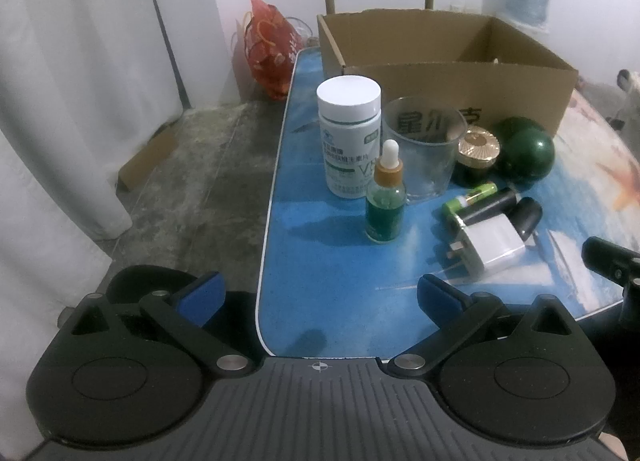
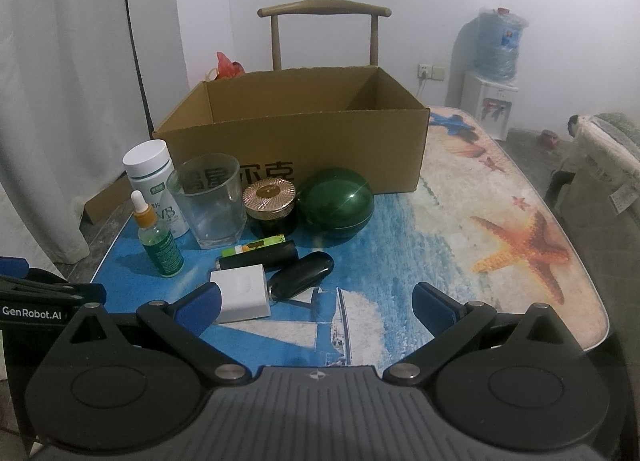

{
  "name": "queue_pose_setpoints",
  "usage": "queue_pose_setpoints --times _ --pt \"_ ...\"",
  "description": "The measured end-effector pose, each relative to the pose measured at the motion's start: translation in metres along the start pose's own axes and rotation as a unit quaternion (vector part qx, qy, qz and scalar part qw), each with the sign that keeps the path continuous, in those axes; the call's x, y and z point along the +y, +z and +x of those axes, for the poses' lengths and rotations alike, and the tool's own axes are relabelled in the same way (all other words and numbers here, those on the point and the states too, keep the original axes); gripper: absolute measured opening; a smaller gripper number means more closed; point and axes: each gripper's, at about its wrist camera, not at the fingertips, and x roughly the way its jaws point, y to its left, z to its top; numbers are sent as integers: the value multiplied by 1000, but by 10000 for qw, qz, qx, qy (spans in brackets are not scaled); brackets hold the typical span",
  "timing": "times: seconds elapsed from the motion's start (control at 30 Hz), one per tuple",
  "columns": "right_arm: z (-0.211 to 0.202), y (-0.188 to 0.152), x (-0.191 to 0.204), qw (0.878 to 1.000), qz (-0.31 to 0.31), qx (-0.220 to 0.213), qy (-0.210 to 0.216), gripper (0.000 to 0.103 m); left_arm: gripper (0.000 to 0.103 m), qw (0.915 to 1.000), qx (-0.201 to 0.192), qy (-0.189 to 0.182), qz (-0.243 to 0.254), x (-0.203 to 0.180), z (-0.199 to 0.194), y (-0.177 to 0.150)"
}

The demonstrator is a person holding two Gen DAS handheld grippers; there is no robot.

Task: Organize rigid objects

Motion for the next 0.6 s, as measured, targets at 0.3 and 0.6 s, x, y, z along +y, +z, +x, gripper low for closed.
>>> queue_pose_setpoints --times 0.3,0.6 --pt "0 0 1 10000 2 18 -7 103 103 10000 37 2 32 1 2 -2" --pt "5 1 2 10000 -10 70 -5 103 103 9999 92 -12 81 -1 6 1"
